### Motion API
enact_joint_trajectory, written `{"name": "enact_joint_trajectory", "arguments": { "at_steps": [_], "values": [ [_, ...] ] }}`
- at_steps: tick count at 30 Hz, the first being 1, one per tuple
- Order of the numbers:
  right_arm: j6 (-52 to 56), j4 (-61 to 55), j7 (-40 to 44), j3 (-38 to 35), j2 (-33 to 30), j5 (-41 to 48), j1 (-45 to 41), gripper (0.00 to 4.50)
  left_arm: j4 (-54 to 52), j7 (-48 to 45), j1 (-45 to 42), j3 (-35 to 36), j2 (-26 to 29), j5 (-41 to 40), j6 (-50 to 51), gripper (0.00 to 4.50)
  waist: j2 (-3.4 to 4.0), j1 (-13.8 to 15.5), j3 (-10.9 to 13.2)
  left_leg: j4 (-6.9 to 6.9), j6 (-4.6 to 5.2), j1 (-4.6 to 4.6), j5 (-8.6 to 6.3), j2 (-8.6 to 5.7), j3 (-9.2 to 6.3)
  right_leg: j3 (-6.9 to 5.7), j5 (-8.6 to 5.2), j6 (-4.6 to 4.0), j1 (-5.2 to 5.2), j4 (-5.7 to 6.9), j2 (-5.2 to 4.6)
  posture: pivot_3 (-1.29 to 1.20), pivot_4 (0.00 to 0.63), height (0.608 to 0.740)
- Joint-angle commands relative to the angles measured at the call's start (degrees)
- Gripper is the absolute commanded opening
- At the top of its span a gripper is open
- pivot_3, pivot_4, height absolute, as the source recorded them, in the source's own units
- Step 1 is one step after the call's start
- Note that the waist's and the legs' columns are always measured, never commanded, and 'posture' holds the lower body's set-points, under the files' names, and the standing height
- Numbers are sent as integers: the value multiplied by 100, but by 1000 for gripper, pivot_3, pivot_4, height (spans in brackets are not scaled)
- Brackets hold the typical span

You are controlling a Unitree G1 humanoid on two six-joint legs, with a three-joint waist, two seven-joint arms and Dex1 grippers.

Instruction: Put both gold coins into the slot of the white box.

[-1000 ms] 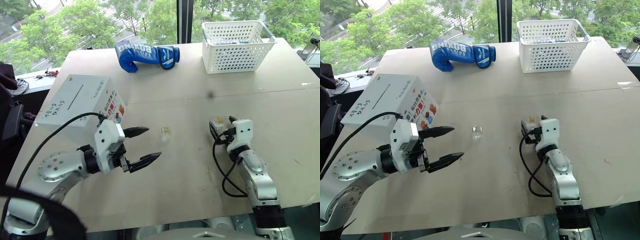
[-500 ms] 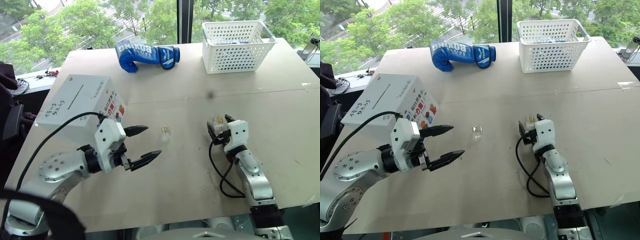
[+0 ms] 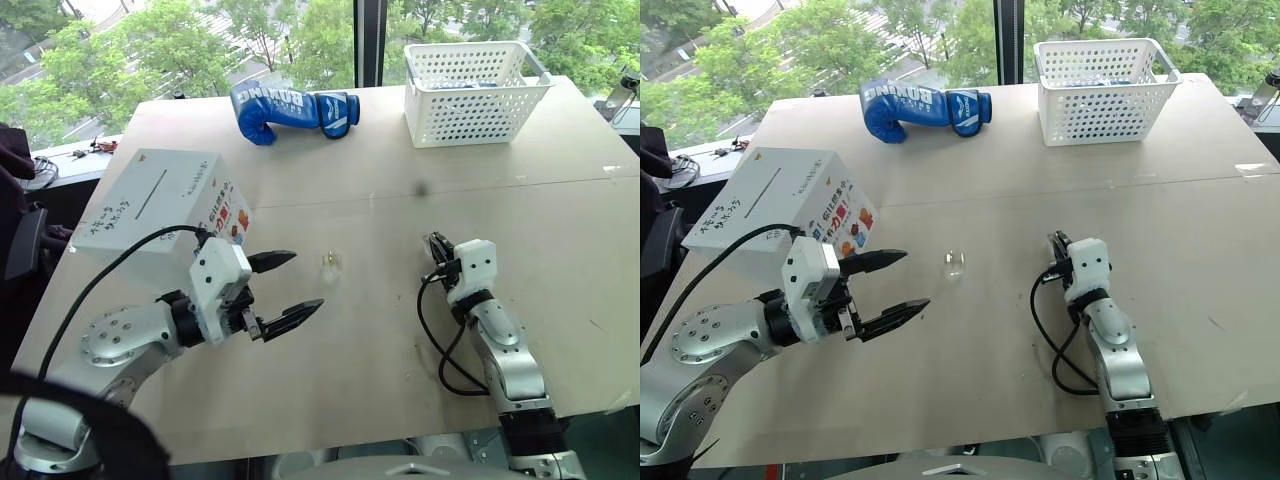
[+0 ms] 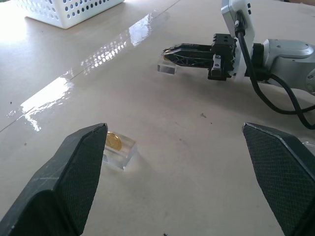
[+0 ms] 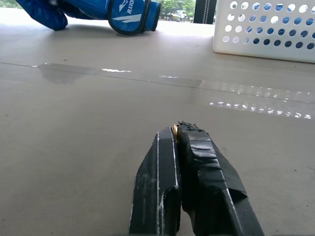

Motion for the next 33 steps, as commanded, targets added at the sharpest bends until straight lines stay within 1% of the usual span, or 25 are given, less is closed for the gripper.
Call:
{"name": "enact_joint_trajectory", "arguments": {
  "at_steps": [1,4,7,10,12,14,18,21,25,28,29,30,31,33],
  "values": [
    [483,-681,643,-259,68,1331,-112,30,-45,228,65,208,-270,-410,132,4500,1,0,1,0,0,0,0,0,0,1,0,0,0,0,0,0,150,721],
    [1580,-1127,948,-618,95,2895,-303,30,-136,715,123,267,-633,-1049,491,4500,1,-11,1,1,1,0,0,2,0,4,0,0,1,-1,-1,0,150,721],
    [2718,-1533,932,-866,76,4508,-563,30,-76,1368,-24,351,-1132,-2169,743,4500,2,12,1,2,1,0,0,3,-6,-2,0,0,2,0,-1,0,150,721],
    [3715,-1859,855,-839,63,6128,-867,30,74,1976,-239,304,-1650,-3333,770,4500,1,16,1,3,1,-1,0,4,-10,-8,0,0,3,1,-3,0,150,721],
    [4071,-1886,893,-715,98,6716,-1124,30,214,2310,-490,190,-1958,-3886,716,4500,1,15,1,4,1,-2,0,4,-10,-7,1,0,3,0,-4,0,150,721],
    [4107,-1762,964,-566,182,6697,-1436,30,400,2615,-863,135,-2260,-4222,591,4500,-3,8,-2,10,1,-2,0,3,-8,-7,1,0,3,2,-3,0,150,721],
    [3351,-1195,1279,-298,683,5889,-2270,30,990,3332,-2054,280,-3062,-4192,-117,4500,-7,11,-4,24,0,-5,1,-1,-7,-10,5,-2,5,8,-3,0,150,721],
    [2843,-744,1479,-253,1020,5434,-2764,30,1242,3407,-2617,223,-3389,-4033,-369,4500,-12,-7,-7,27,-1,-4,2,0,-3,-6,14,4,6,9,-1,0,150,721],
    [2464,-418,1585,-233,1299,5077,-3063,30,1275,3331,-2871,-8,-3625,-3886,-439,4500,-15,-30,-8,26,1,-12,0,-1,-2,-19,13,5,-4,0,-6,0,150,721],
    [2274,-358,1542,-226,1475,4889,-3101,0,1205,3262,-2787,-130,-3838,-3865,-504,3770,-15,-64,-8,21,2,-24,0,-1,-3,-44,14,5,-21,1,-15,0,150,721],
    [2239,-360,1516,-231,1526,4856,-3103,0,1171,3240,-2751,-167,-3881,-3847,-499,3269,-14,-94,-8,21,2,-27,0,-1,-3,-45,14,5,-25,1,-16,0,150,721],
    [2238,-375,1503,-233,1565,4853,-3094,0,1144,3227,-2726,-212,-3919,-3802,-500,2904,-14,-109,-8,21,1,-30,0,0,-3,-45,14,5,-28,3,-16,0,150,721],
    [2270,-427,1501,-220,1581,4876,-3055,0,1129,3239,-2721,-277,-3953,-3744,-498,2358,-14,-146,-8,21,1,-29,1,0,-3,-45,14,5,-28,3,-16,0,150,721],
    [2352,-533,1509,-180,1589,4928,-2972,0,1133,3235,-2731,-376,-3987,-3685,-486,2358,-14,-149,-8,23,0,-25,1,1,0,-42,14,5,-27,11,-13,0,150,721]
  ]
}}
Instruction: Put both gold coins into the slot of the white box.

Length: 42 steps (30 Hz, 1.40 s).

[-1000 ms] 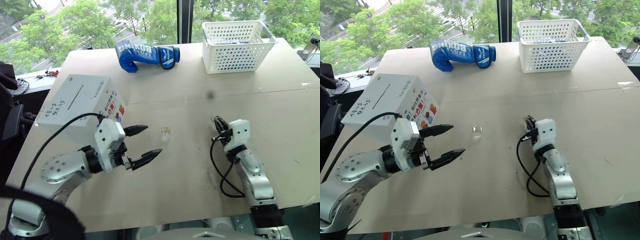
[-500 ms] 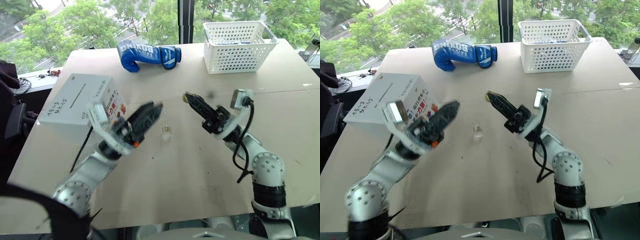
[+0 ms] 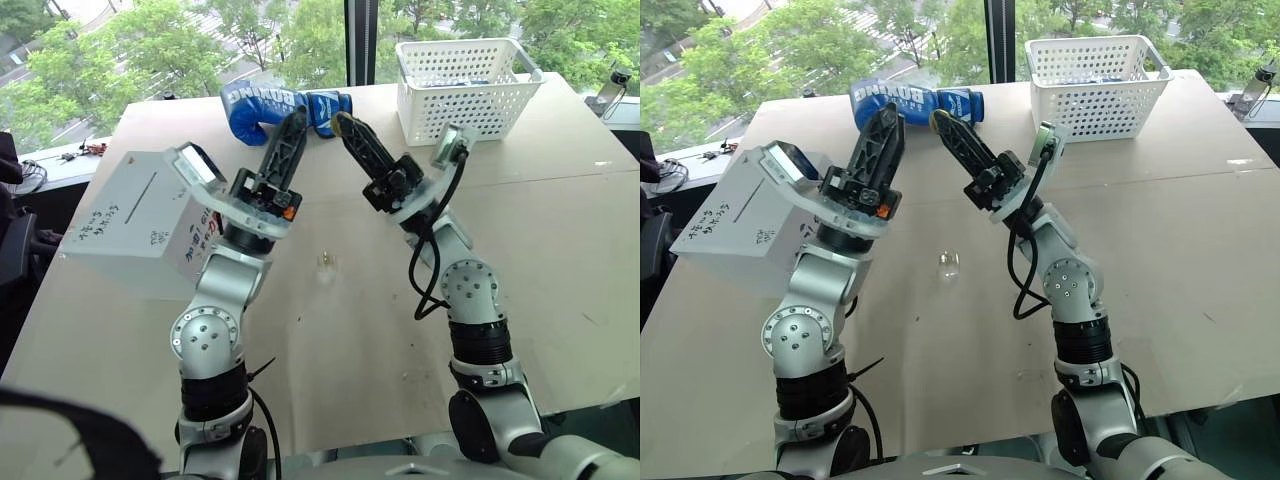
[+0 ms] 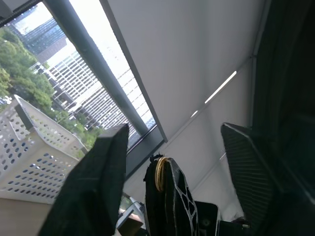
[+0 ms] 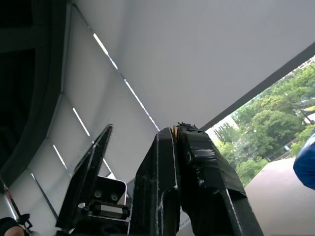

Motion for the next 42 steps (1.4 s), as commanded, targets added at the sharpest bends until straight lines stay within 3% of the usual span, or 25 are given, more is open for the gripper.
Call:
{"name": "enact_joint_trajectory", "arguments": {
  "at_steps": [1,12,15,17,19,31,35,41,42],
  "values": [
    [42,-377,52,105,165,136,22,0,-207,-74,-41,-151,-39,90,-27,2358,0,4,0,0,0,0,0,0,0,0,0,0,0,1,0,0,150,721],
    [425,-648,104,253,181,565,101,0,-45,-169,-105,-290,-123,171,-11,2358,0,7,0,0,0,-2,0,0,-1,0,0,0,0,-2,0,0,150,721],
    [498,-719,84,258,167,644,126,0,-69,-178,-94,-283,-180,183,-52,1755,0,10,0,0,0,-2,0,0,-1,-1,0,0,0,-3,0,0,150,721],
    [529,-748,70,255,166,671,126,0,-83,-233,-79,-304,-190,155,-14,676,0,10,0,0,0,-2,0,0,-1,-1,0,0,0,-3,0,0,150,721],
    [548,-753,59,249,174,685,114,0,-88,-291,-56,-336,-187,124,31,93,0,5,0,0,0,-2,0,0,-1,0,0,0,0,-2,0,0,150,721],
    [719,-682,8,223,186,827,-53,0,-76,-394,63,-518,-186,121,198,93,0,9,0,-1,0,-2,0,0,-1,-1,0,0,0,-3,0,0,150,721],
    [960,-603,-1,100,127,1088,-118,1362,14,-351,3,-460,-220,201,133,0,0,9,0,-1,0,-2,0,0,-1,-1,0,0,0,-3,0,0,150,721],
    [1015,-615,-65,-64,-64,1043,-16,4273,99,-285,-57,-217,-260,153,-7,0,0,10,0,-1,0,-2,0,0,-1,-1,0,0,0,-4,0,0,150,721],
    [1023,-616,-54,-80,-105,1037,19,4273,107,-265,-80,-172,-269,124,-35,0,0,10,0,-1,0,-2,0,0,-1,-1,0,0,0,-4,0,0,150,721]
  ]
}}
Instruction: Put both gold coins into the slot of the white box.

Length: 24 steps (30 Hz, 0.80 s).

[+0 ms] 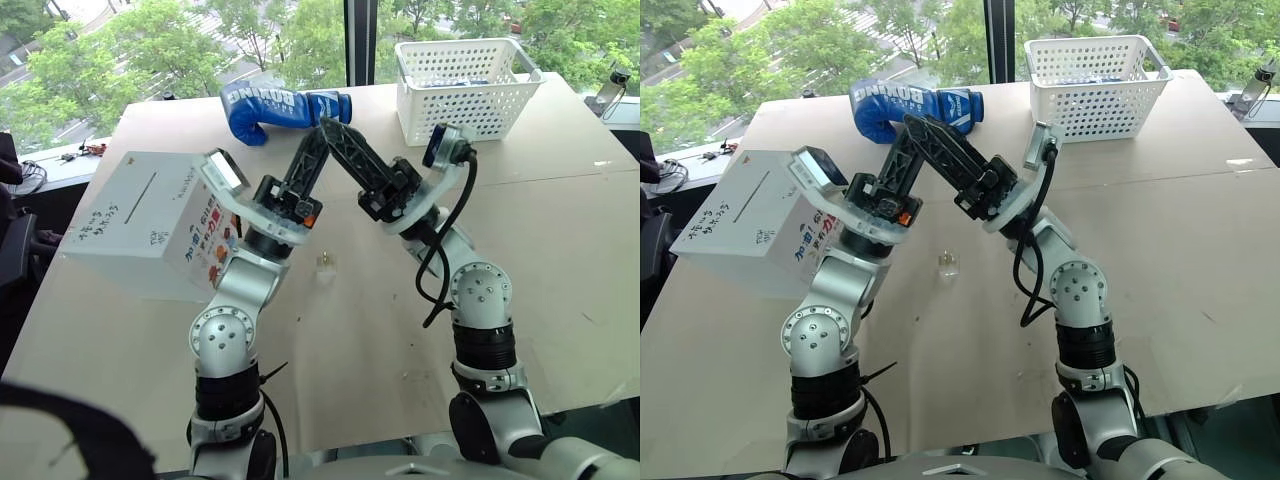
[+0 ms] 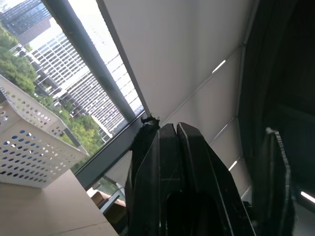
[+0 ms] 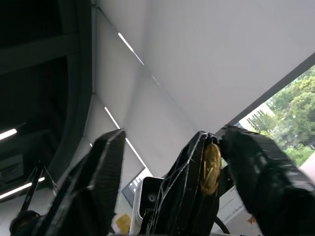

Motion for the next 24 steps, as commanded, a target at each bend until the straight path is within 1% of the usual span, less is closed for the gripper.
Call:
{"name": "enact_joint_trajectory", "arguments": {
  "at_steps": [1,4,6,8,10,12,15,17,19,22,24],
  "values": [
    [54,-191,52,-78,-86,96,-26,4273,-98,44,-130,171,-39,-112,-136,0,0,0,0,0,0,0,0,0,0,0,0,0,0,-1,0,0,150,721],
    [-53,-169,-15,-115,-141,-97,35,4273,-111,98,-209,267,-24,-154,-161,0,0,2,0,0,0,0,0,0,0,-1,0,0,0,0,0,0,150,721],
    [-247,-78,-35,-142,-293,-465,75,4273,-215,257,-351,349,71,-151,-180,0,0,5,0,0,0,0,0,0,0,-1,0,0,0,0,0,0,150,721],
    [-425,2,249,-89,-644,-880,68,4273,-342,657,-602,472,233,-126,-176,0,-1,13,1,1,0,-1,0,0,0,-1,0,0,0,0,0,0,150,721],
    [-658,72,742,64,-1155,-1403,31,4273,-392,1214,-1019,694,432,-252,-220,0,-8,40,5,1,0,-1,0,-1,1,-1,0,0,1,-1,-1,0,150,721],
    [-927,175,1320,226,-1695,-1863,-82,4273,-371,1788,-1525,849,920,79,-114,0,-10,37,6,6,0,-5,0,-2,0,-2,0,0,1,-4,-1,0,150,721],
    [-1103,284,1840,271,-2083,-2090,-239,4273,-409,2397,-1977,959,1480,360,71,0,-14,3,8,2,0,-9,0,-2,3,1,1,1,-7,-4,-1,0,150,721],
    [-997,341,2227,188,-2319,-1980,-509,4273,-518,2901,-2402,1043,2303,614,516,0,-21,-30,20,-2,0,-10,0,-1,6,4,0,1,-11,-3,-1,0,150,721],
    [-886,365,2497,145,-2446,-1876,-747,4273,-632,3330,-2753,1073,3136,651,1062,0,-21,-41,20,-1,-1,-31,1,4,10,13,1,2,-39,11,3,0,150,721],
    [-845,459,2643,116,-2446,-1841,-966,4273,-696,3860,-3092,1058,3805,453,1599,0,-26,-25,19,1,-1,-56,1,5,5,9,1,2,-63,10,3,0,150,721],
    [-853,576,2719,106,-2391,-1833,-1161,4273,-753,4185,-3251,1042,4382,331,2141,0,-31,-20,23,0,-1,-60,1,3,1,1,1,2,-62,2,0,0,150,721]
  ]
}}
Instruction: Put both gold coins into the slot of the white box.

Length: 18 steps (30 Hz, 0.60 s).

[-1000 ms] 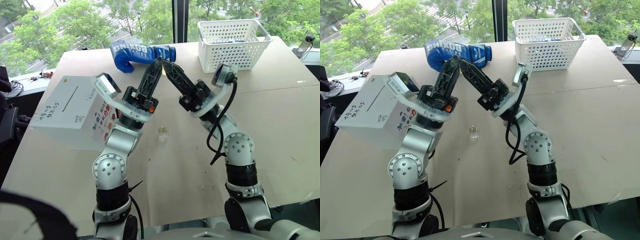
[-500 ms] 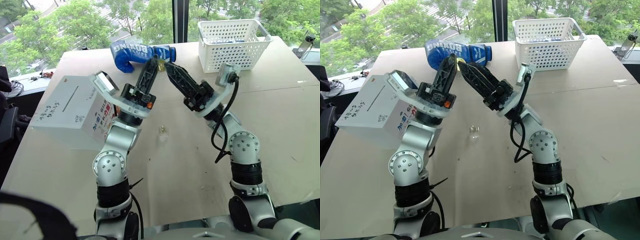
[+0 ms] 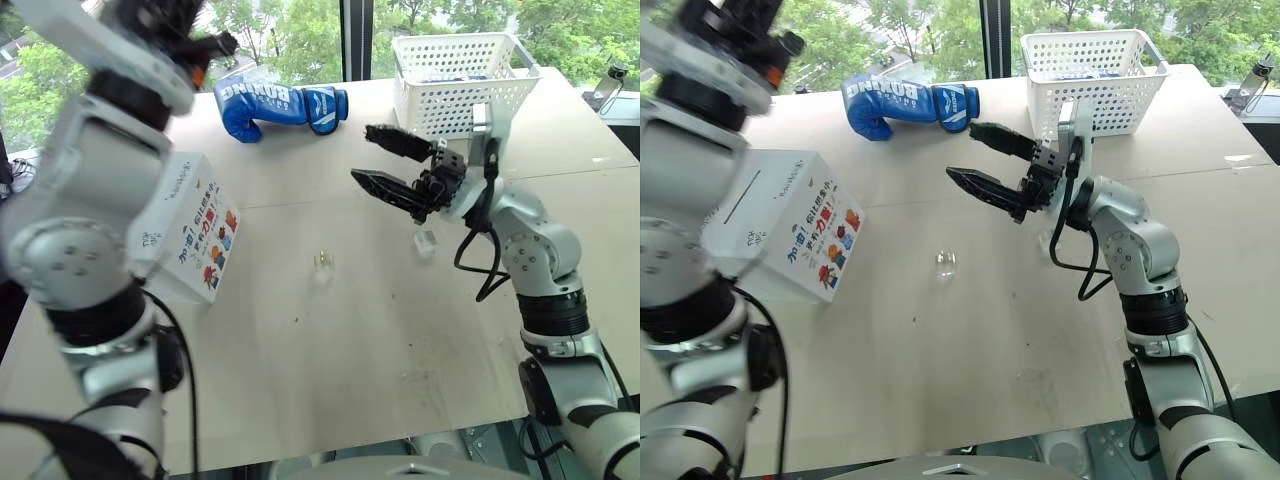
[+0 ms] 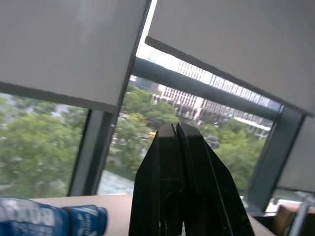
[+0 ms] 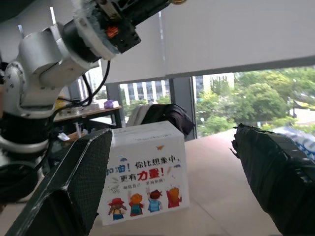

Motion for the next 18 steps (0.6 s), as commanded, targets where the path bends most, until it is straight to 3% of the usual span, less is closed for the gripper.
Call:
{"name": "enact_joint_trajectory", "arguments": {
  "at_steps": [1,4,8,12,18],
  "values": [
    [17,67,196,-73,109,121,-383,4273,-293,535,-209,39,863,-253,882,0,-5,-7,4,3,0,-5,0,-1,1,0,0,0,-5,3,0,0,150,721],
    [37,112,273,-96,182,152,-505,4273,-471,540,293,210,1486,-403,1420,0,-3,3,3,1,0,-6,0,-3,-1,-2,0,0,-7,4,-2,0,150,721],
    [8,124,363,-32,269,76,-610,4273,-730,236,1606,759,2088,-101,1893,0,1,-49,5,-4,-1,-5,1,0,5,4,0,0,-16,12,0,0,150,721],
    [58,258,-45,193,218,-490,-631,4273,-1003,-610,3279,1641,1835,857,1485,0,4,-81,6,-5,-4,-6,2,1,7,2,0,-1,-17,12,1,0,150,721],
    [20,220,-52,210,209,-701,-569,4273,-1038,-1548,4488,1988,1672,1880,1128,0,4,8,6,-2,-4,-10,2,1,5,-3,0,-2,-15,9,-2,0,150,721]
  ]
}}
